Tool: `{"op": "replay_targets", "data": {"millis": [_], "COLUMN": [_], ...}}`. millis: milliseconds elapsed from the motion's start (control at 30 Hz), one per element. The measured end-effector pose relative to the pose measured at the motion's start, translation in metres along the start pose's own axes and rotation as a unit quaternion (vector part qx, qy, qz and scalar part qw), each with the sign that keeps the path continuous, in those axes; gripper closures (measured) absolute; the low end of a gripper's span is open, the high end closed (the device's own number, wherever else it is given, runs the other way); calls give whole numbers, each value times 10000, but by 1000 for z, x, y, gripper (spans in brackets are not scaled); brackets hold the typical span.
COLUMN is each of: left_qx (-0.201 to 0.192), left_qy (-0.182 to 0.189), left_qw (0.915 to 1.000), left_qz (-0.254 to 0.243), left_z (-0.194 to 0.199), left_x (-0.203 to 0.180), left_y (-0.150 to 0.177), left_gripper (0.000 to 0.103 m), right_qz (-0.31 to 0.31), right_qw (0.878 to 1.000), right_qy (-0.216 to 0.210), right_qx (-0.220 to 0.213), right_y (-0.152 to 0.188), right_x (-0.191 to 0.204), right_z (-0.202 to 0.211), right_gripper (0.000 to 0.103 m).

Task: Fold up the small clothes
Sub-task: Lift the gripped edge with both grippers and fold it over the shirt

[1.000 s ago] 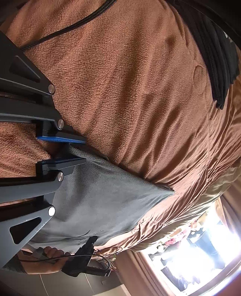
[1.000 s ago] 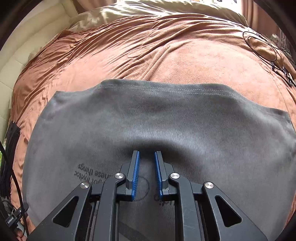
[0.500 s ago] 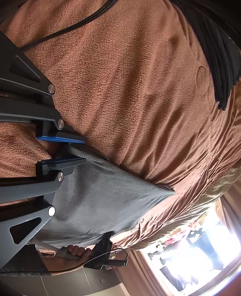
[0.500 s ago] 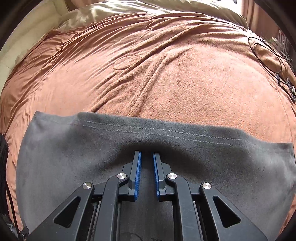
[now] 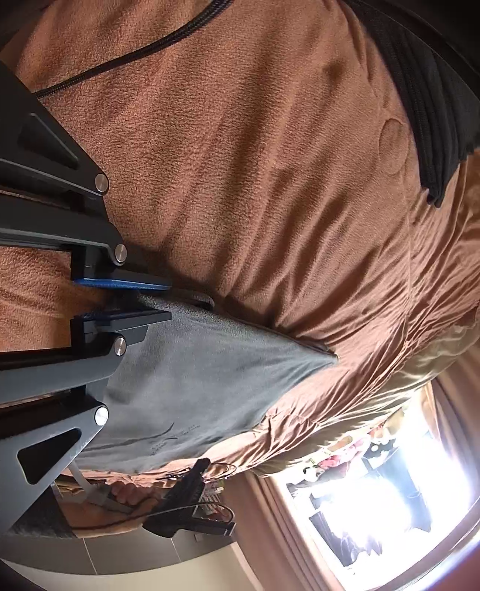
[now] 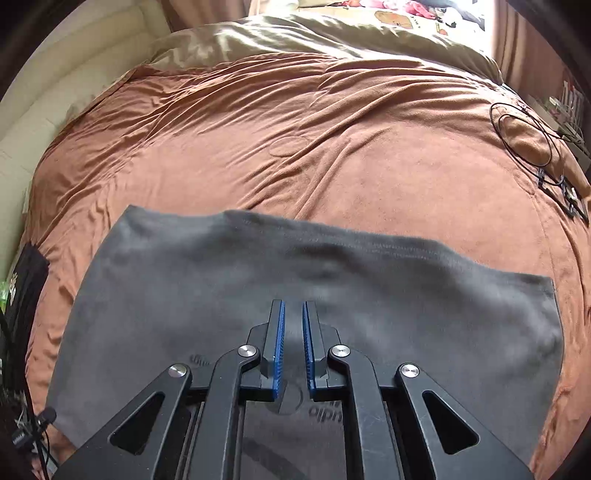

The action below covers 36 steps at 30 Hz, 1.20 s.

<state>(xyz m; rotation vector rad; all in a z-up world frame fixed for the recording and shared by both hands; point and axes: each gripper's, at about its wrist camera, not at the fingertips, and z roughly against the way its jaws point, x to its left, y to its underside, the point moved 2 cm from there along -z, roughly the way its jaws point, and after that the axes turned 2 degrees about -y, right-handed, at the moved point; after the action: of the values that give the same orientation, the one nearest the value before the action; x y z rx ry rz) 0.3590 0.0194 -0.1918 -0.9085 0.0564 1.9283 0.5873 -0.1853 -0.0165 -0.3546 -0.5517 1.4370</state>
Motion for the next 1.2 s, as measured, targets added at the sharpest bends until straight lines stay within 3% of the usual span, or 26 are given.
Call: {"op": "replay_targets", "data": {"millis": [233,567,1200], "left_qx": [-77,-164,-68], "left_qy": [661,1161,2131], "left_qw": [9978,9925,9727], "left_qz": [-72,-350,-911], "left_z": [18,30,42], "left_x": [-25,-67,-161], "left_y": [-12,-28,-49], "left_gripper": [95,95,96], "right_qz": [56,29,-531], "right_qw": [9991,9975,9916], "right_qy": [-393,-676,-1130], "right_qx": [139,187,335], "right_y": [58,132,207], "right_x": [9,12,13], "right_z": [27,56,73], "right_gripper": [103,103,103]}}
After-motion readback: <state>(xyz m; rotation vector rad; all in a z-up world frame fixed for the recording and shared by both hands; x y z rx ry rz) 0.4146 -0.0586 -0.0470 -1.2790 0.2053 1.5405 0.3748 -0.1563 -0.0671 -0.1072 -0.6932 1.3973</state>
